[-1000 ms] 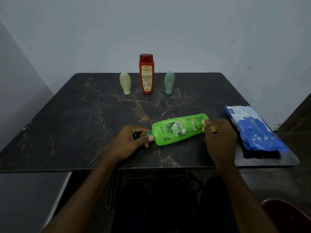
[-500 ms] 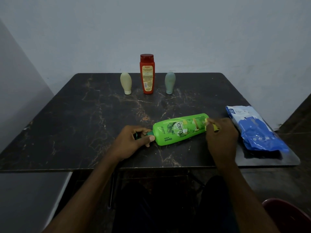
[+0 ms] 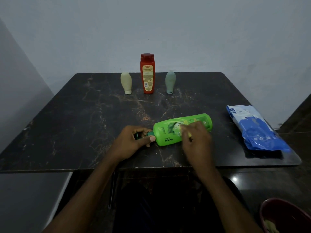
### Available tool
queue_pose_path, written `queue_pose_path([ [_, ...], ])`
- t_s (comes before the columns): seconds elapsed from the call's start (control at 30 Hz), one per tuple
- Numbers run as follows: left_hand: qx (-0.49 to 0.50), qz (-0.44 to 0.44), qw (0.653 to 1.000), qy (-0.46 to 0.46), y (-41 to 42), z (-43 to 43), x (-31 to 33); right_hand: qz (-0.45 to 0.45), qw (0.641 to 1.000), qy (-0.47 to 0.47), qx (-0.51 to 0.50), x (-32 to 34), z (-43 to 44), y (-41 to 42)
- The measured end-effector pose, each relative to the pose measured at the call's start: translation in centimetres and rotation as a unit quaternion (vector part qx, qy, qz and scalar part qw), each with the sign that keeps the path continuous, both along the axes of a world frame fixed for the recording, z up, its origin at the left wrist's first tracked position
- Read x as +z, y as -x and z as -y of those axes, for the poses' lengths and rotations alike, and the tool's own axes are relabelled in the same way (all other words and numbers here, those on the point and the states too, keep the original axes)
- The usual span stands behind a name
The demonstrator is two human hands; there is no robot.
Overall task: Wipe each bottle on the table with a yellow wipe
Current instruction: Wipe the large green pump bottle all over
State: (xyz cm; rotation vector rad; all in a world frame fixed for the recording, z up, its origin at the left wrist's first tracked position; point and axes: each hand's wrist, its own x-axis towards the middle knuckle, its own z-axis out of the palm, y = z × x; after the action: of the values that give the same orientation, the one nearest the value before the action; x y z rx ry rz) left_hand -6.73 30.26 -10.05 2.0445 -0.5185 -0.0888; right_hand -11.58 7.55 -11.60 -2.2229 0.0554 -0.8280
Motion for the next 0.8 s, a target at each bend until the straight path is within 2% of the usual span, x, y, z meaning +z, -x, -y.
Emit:
queue_pose_path([
  [0.07,-0.003,-0.001,1.000,0.002,0.0,0.1,0.0,-0.017,0.997,-0.044,-0.065,0.3,3.3,-0.6],
  [0.17,-0.003,-0.003,1.000,0.003,0.0,0.2,0.0,-0.033,0.992,-0.072,-0.095,0.4,5.5,-0.8],
  [0.27,0.002,-0.006,1.000,-0.005,0.1,0.2,0.1,-0.033,0.995,-0.056,-0.073,0.2,3.4,-0.4],
  [0.5,0.003,0.006,1.000,-0.006,0.1,0.1,0.0,-0.006,0.999,0.013,0.053,-0.3,-5.1,0.8],
  [0.63,0.002,0.007,1.000,-0.007,0.1,0.1,0.1,-0.003,0.993,0.053,0.101,-0.4,-6.1,1.0],
  [0.8,0.005,0.001,1.000,-0.010,0.2,0.2,0.2,-0.001,0.998,0.019,0.065,0.3,-3.9,-0.4],
])
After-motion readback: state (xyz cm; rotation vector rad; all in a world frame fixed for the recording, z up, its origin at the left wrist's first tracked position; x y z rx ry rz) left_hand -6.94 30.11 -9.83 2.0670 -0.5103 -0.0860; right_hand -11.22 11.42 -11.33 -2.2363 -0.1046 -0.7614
